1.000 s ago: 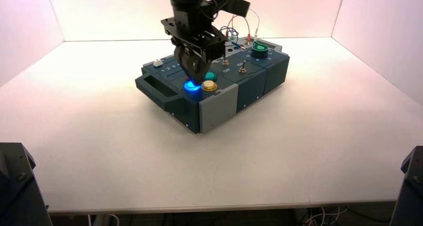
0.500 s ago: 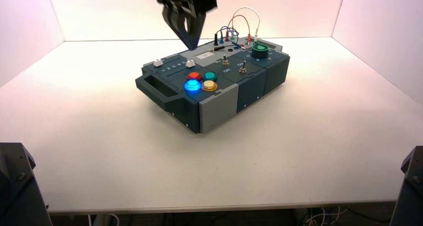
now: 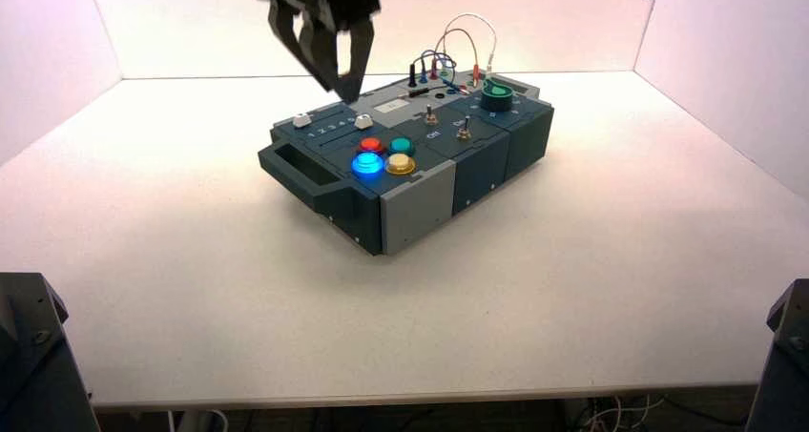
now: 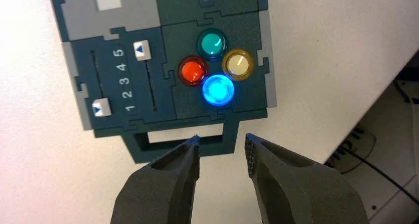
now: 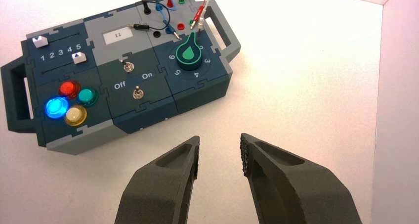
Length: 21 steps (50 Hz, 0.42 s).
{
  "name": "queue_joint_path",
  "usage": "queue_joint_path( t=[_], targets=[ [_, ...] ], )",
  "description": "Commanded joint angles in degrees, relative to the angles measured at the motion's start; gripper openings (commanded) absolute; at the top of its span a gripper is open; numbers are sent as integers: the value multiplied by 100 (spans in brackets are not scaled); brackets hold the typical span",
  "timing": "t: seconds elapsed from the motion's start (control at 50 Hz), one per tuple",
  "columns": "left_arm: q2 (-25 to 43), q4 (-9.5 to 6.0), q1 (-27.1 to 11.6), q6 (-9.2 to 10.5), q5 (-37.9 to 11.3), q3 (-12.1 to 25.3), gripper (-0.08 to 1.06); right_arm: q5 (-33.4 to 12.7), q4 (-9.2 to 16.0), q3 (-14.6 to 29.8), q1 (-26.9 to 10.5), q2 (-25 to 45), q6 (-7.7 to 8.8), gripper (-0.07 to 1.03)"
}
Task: Push the blue button with the left gripper.
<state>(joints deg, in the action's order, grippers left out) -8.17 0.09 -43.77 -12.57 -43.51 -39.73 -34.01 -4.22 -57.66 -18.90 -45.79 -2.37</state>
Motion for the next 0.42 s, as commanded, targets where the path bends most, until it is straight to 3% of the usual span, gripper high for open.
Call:
queue_joint_path(
  t=[0.02, 0.42],
  targets=[
    [-211, 26, 18, -53, 448, -167, 50, 79, 114, 97, -26, 35, 0, 45],
    [-185, 26, 18, -44, 387, -229, 50, 53, 167, 88, -18, 70, 97, 45]
  ],
)
